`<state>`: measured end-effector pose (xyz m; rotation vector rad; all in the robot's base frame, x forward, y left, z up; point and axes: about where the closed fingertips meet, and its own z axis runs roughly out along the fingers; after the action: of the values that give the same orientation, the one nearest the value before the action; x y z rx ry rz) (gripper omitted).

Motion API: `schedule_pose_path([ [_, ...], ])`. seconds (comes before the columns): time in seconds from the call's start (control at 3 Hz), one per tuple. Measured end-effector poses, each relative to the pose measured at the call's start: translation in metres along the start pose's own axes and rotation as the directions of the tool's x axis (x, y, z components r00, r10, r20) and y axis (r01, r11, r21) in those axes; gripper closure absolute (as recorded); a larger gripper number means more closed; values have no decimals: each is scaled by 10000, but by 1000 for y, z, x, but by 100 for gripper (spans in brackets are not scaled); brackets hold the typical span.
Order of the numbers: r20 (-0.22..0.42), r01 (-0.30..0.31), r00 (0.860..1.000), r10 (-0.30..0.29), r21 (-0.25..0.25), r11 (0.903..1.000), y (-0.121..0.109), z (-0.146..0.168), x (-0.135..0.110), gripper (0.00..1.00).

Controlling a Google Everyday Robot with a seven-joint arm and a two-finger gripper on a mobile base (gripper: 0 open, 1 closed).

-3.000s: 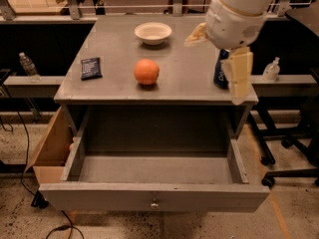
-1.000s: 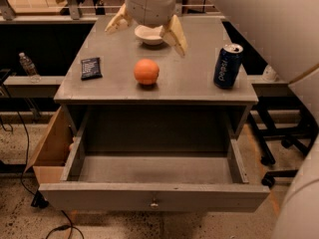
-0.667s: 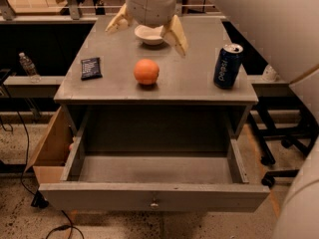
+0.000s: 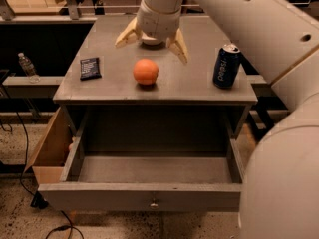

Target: Place orange into top drawer

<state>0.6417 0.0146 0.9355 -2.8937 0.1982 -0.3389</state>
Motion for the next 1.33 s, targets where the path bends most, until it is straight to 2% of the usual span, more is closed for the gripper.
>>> schedule_pose_path([
  [0.33, 585, 269, 9979, -261, -128, 9996, 16, 28, 11, 0],
  [0.67, 698, 190, 9975, -150, -567, 9982, 19, 50, 20, 0],
  [1.33, 897, 261, 9959, -128, -1490, 9885, 4, 88, 25, 0],
])
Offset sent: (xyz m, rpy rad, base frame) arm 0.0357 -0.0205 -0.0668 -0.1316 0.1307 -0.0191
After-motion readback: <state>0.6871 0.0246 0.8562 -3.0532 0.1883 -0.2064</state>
